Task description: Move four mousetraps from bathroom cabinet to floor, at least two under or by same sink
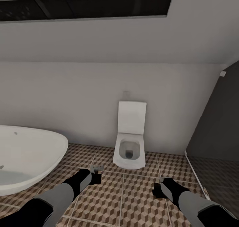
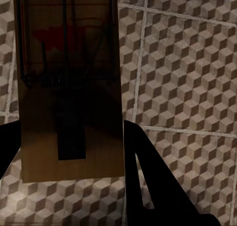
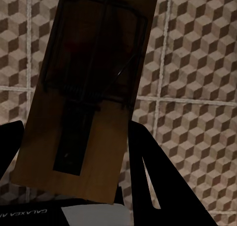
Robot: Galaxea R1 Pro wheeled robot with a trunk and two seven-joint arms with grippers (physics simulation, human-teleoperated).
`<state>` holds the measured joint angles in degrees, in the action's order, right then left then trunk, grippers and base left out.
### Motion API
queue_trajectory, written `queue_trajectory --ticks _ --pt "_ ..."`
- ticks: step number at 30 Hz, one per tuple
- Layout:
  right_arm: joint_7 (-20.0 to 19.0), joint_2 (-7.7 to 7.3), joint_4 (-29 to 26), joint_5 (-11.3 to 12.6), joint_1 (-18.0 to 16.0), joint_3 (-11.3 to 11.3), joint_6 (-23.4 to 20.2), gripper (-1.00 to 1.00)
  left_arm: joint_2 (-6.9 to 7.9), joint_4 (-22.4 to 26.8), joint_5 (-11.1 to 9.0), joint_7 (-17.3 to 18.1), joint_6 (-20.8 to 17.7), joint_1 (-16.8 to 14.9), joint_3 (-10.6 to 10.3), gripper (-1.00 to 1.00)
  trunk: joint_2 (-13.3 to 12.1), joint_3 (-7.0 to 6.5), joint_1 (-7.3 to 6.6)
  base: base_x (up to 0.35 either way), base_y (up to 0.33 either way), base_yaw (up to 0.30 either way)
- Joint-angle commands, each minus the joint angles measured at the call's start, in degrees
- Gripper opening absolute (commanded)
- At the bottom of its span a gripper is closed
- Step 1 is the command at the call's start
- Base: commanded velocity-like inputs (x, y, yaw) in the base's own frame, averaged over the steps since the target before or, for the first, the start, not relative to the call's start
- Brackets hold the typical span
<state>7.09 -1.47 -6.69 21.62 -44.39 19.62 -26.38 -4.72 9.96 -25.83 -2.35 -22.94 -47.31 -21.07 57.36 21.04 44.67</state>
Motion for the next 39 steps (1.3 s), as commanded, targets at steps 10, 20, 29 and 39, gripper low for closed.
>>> queue_trajectory --ticks 10,20,29,39 --pt "0.4 -0.84 -1.1 0.9 -0.2 0.3 -0.3 -1.00 -0.18 0.3 -0.2 -0.3 -0.5 -0.1 -0.6 -1.00 0.0 1.01 0.00 0.000 0.000 0.000" --pt "0.4 -1.14 -1.6 0.9 -0.2 0.3 -0.3 -1.00 -2.19 0.3 -0.2 -0.8 -0.6 -0.1 -0.6 -1.00 0.0 1.95 0.00 0.000 0.000 0.000" --pt "0.4 -1.17 -1.7 0.9 -0.2 0.3 -0.3 -1.00 -2.23 0.3 -0.3 -0.5 -0.6 -0.1 -0.7 -1.00 0.0 2.79 0.00 0.000 0.000 0.000" --pt "0.4 -1.14 -1.7 1.0 -0.2 0.3 -0.3 -1.00 -2.09 0.3 -0.3 -0.3 -0.6 -0.1 -0.6 -1.00 0.0 3.73 0.00 0.000 0.000 0.000"
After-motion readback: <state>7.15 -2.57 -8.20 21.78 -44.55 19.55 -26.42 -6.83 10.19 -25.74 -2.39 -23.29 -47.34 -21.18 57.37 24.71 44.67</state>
